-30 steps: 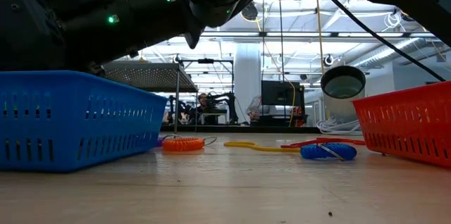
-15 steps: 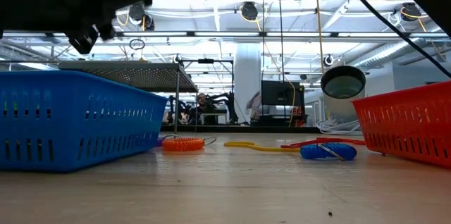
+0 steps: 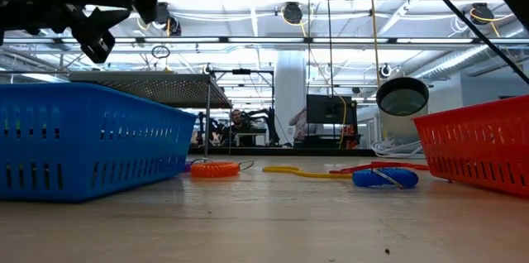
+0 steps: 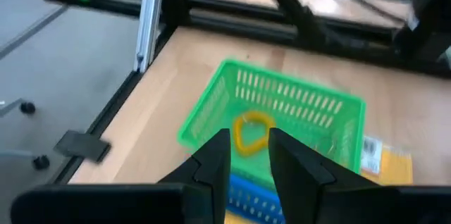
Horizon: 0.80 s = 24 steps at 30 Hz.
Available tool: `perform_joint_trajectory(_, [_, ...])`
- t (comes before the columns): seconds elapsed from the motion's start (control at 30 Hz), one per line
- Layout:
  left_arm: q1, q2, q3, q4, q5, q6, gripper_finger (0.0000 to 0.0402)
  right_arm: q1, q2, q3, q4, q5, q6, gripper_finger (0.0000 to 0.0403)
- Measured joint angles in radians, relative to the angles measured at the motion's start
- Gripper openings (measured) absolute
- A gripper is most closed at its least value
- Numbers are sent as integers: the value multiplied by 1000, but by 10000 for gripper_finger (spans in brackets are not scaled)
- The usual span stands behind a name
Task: Pick & Place Office Desk Supplies
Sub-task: Put the red rubber band into the red bin
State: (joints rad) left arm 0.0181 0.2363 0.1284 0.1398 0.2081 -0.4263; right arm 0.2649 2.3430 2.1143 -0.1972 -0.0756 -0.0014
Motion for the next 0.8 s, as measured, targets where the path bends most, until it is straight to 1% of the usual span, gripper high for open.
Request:
perform_joint_trajectory(0.07, [0,0,0,-1,0,2,186,6,-46,-54,-20,-1,0,87])
perform_joint_trajectory(0.17, [0,0,0,-1,0,1,186,9,-102,-150,36,3,-1,87])
perform_joint_trajectory(0.23, [0,0,0,-1,0,2,186,16,-169,-253,33,23,-1,87])
perform_joint_trajectory(0.3, [0,0,0,-1,0,1,186,19,-219,-355,91,32,-3,86])
perform_joint_trajectory(0.47, [0,0,0,-1,0,1,186,19,-394,-613,165,122,4,86])
perform_joint_trajectory(0.6, [0,0,0,-1,0,1,186,19,-520,-776,163,209,60,86])
perform_joint_trajectory(0.8, [0,0,0,-1,0,0,186,23,-672,-941,123,202,179,86])
